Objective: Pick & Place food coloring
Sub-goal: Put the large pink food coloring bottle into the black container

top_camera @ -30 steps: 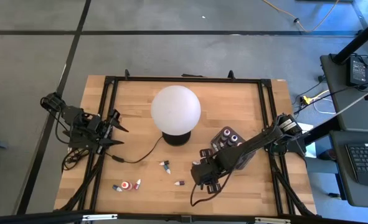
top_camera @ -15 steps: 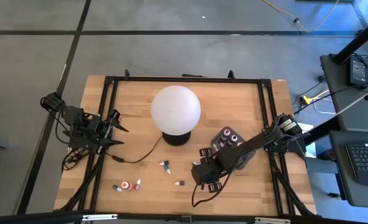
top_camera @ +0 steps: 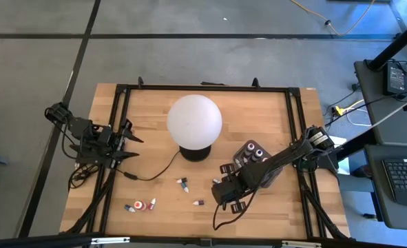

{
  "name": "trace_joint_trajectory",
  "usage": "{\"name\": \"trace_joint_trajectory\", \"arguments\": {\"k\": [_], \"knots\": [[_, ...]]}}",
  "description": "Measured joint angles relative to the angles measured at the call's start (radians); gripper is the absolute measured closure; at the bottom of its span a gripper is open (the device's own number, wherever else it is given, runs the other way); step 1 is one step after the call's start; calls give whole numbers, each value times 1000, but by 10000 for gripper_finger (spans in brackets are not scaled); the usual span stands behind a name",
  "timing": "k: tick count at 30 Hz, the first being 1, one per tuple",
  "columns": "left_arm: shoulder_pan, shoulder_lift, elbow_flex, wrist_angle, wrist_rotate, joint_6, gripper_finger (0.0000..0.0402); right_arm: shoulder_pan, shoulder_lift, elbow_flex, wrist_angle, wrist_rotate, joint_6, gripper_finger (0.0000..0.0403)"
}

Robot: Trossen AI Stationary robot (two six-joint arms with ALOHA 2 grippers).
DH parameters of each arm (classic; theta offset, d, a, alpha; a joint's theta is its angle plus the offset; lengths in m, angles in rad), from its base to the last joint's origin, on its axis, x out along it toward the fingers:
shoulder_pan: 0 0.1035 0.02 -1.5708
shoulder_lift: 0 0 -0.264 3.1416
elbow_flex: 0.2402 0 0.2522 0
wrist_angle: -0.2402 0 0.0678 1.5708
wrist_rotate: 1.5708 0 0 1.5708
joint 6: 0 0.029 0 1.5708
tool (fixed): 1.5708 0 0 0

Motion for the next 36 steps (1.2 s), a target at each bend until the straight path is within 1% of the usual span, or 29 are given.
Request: {"name": "trace_joint_trajectory", "arguments": {"k": [2,5,10,14,16,18,20,23,25,28,32,36], "knots": [[0,0,0,0,0,0,183,0,0,0,0,0,15,286],[0,0,0,0,0,0,183,0,-3,0,-13,3,79,286],[0,0,0,-6,0,0,187,5,-27,4,-123,17,155,286],[0,0,0,-12,-1,0,184,18,-87,6,-188,37,264,286],[0,0,0,-12,-2,0,183,33,-127,6,-188,45,303,286],[0,0,0,-12,-2,0,183,54,-172,6,-187,78,349,286],[0,0,0,-12,-7,0,185,79,-214,8,-232,117,434,286],[0,0,0,-14,-15,0,187,126,-264,8,-394,190,640,286],[0,0,0,-15,-19,0,187,159,-280,8,-490,222,782,286],[0,0,0,-15,-19,0,184,209,-286,8,-597,253,941,287],[0,0,0,-15,-19,0,183,257,-286,-25,-601,262,1029,286],[0,0,0,-15,-19,0,186,282,-286,-112,-604,257,1098,286]]}}
